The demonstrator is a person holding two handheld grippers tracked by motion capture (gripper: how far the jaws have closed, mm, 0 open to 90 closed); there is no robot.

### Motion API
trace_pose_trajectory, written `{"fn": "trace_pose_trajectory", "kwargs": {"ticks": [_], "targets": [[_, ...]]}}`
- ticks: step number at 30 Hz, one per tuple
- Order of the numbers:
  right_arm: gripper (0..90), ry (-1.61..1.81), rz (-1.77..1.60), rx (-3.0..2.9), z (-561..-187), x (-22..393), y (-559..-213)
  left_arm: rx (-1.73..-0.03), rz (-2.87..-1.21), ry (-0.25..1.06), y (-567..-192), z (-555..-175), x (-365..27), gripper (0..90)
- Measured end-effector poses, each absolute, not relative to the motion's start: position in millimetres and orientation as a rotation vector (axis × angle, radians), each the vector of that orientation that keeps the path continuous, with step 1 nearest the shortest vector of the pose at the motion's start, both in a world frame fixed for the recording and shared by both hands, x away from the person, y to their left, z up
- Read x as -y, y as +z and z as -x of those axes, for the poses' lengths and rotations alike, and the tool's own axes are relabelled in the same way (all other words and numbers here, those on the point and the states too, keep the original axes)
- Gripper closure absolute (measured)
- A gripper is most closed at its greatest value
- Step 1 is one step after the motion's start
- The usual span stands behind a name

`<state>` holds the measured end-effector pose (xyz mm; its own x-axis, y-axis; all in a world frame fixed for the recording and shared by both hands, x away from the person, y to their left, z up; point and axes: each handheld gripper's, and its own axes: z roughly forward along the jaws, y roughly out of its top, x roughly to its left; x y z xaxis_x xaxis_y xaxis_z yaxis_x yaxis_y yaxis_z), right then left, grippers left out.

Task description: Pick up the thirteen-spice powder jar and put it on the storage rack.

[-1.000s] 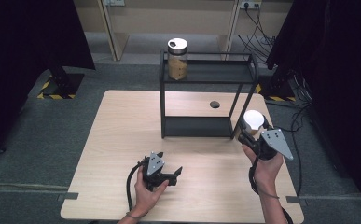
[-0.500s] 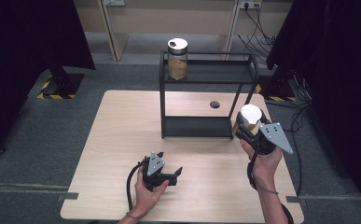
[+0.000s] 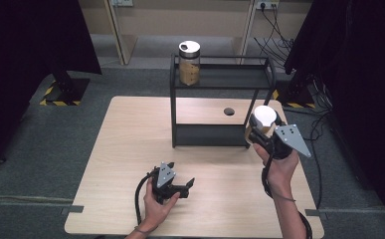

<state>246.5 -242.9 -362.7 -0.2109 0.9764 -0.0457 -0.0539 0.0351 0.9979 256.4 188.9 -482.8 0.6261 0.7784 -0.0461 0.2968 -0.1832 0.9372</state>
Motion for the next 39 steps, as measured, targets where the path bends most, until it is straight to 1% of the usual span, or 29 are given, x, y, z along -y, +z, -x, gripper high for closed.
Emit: {"fn": "trace_pose_trajectory", "kwargs": {"ticks": [27, 39], "targets": [[30.9, 1.361, -0.969, -1.350, -256.5, 229.4, -326.8, -0.875, -1.757, 0.549, -482.8, -256.6, -188.8, 4.4], [30.9, 1.387, -0.974, -1.345, -261.2, 231.5, -310.5, -0.877, -1.756, 0.548, -482.8, -256.5, -188.8, 4.4]]}}
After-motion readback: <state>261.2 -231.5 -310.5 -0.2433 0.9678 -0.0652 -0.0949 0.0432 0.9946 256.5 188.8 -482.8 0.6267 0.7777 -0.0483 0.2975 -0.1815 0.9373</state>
